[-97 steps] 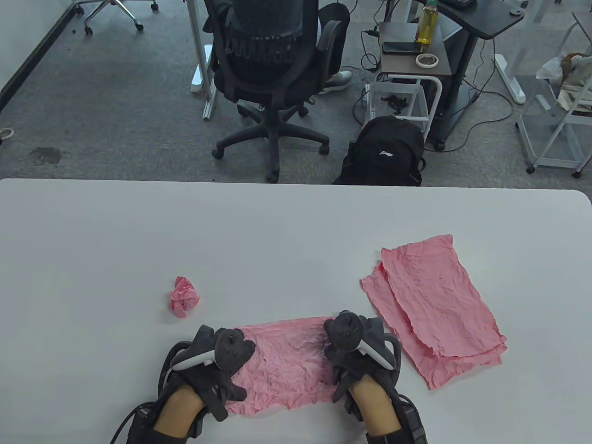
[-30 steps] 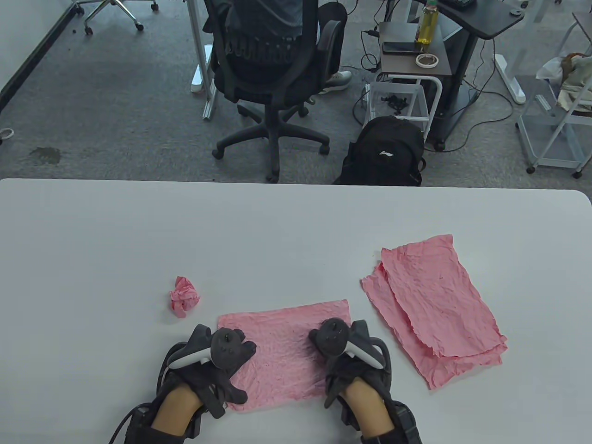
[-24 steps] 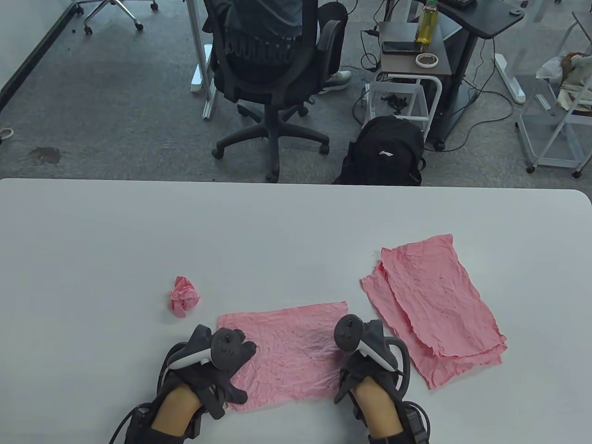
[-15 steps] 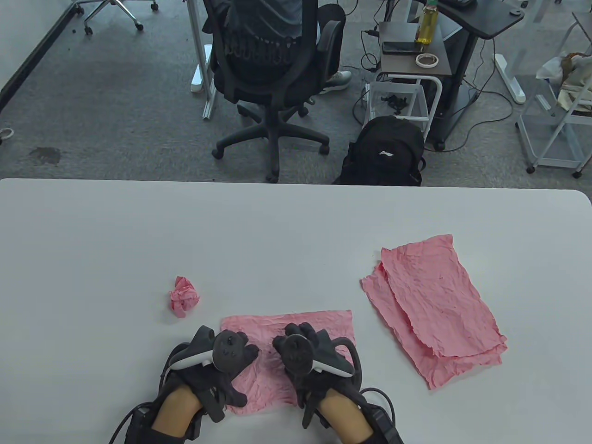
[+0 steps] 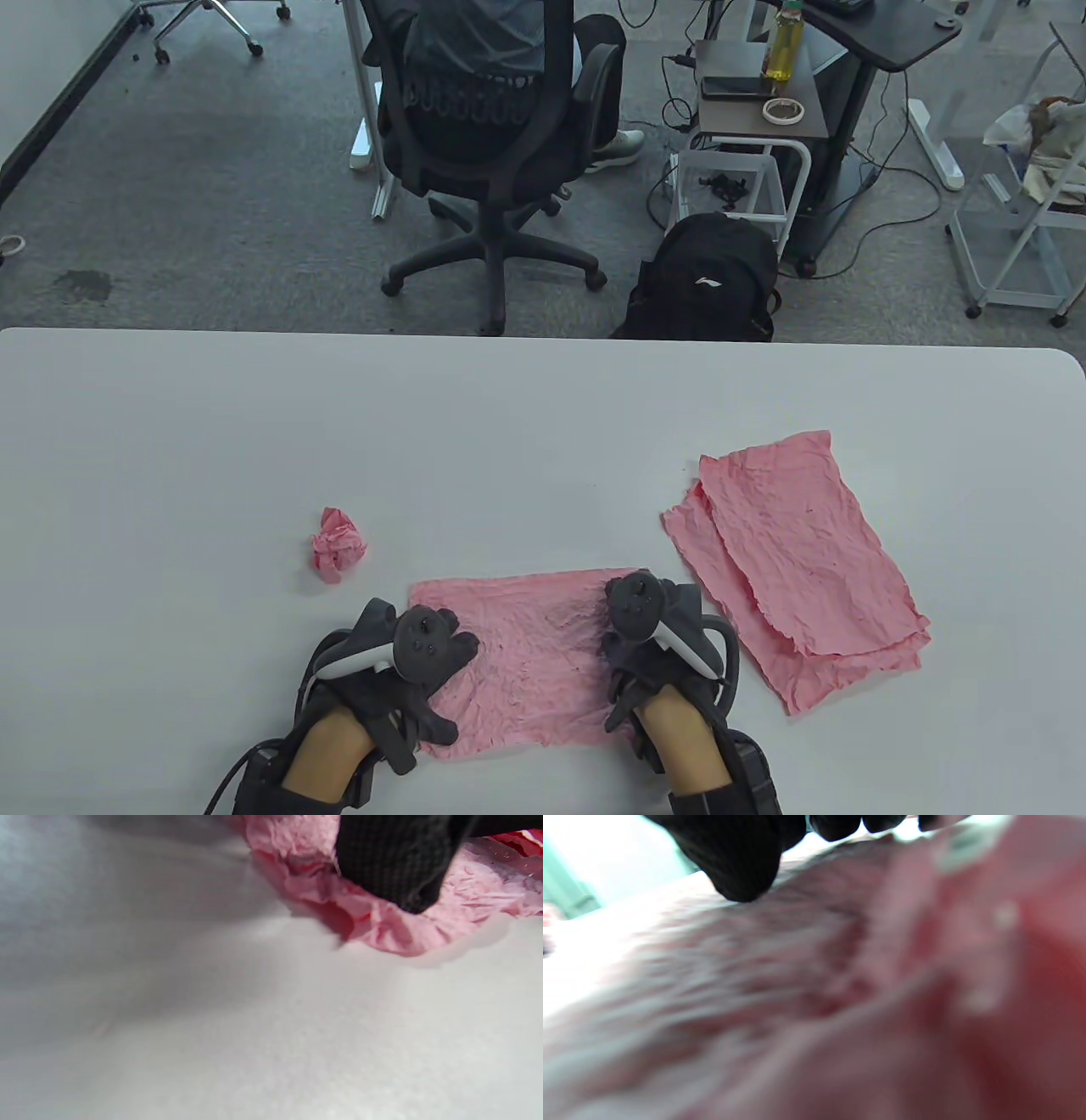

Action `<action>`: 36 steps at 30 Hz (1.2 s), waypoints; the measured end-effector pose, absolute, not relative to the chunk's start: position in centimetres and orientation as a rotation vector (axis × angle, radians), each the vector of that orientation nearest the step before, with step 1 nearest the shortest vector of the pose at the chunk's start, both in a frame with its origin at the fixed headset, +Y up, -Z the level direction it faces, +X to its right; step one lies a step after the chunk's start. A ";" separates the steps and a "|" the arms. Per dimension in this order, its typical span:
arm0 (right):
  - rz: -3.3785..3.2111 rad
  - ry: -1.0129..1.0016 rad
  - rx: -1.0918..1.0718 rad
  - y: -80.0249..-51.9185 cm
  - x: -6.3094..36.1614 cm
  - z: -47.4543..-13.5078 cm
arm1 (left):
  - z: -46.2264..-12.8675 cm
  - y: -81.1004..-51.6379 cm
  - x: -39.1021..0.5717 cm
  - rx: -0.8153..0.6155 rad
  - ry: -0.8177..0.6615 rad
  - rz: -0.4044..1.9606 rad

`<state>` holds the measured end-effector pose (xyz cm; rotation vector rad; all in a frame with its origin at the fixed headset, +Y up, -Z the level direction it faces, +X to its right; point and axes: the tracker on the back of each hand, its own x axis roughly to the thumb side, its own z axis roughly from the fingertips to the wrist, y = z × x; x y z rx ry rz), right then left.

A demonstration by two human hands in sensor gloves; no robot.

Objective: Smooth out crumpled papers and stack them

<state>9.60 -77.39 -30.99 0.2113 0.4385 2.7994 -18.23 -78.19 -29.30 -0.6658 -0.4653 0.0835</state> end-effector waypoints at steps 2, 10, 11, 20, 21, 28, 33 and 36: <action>2.772 0.399 0.426 -76.5 6.7 -29.6 | -29.3 -78.2 -18.3 -0.668 -0.461 0.087; 2.774 0.757 0.821 -78.6 0.8 -28.6 | -29.9 -78.1 -19.6 -0.655 -0.375 0.122; 2.708 0.739 0.745 -78.7 1.7 -29.0 | -29.9 -78.1 -19.7 -0.656 -0.374 0.126; 2.702 0.660 0.177 -78.0 10.6 -30.4 | -29.9 -78.2 -19.7 -0.662 -0.388 0.129; 2.722 0.554 0.198 -77.7 10.7 -30.5 | -29.9 -78.3 -19.8 -0.669 -0.397 0.137; 2.800 0.277 -0.082 -75.4 11.5 -30.2 | -29.7 -77.9 -19.5 -0.668 -0.414 0.145; 2.973 0.257 -0.213 -76.1 11.0 -31.2 | -29.3 -77.3 -19.0 -0.659 -0.463 0.162; 3.106 0.374 -0.226 -76.7 9.8 -31.4 | -29.2 -77.3 -18.7 -0.656 -0.456 0.128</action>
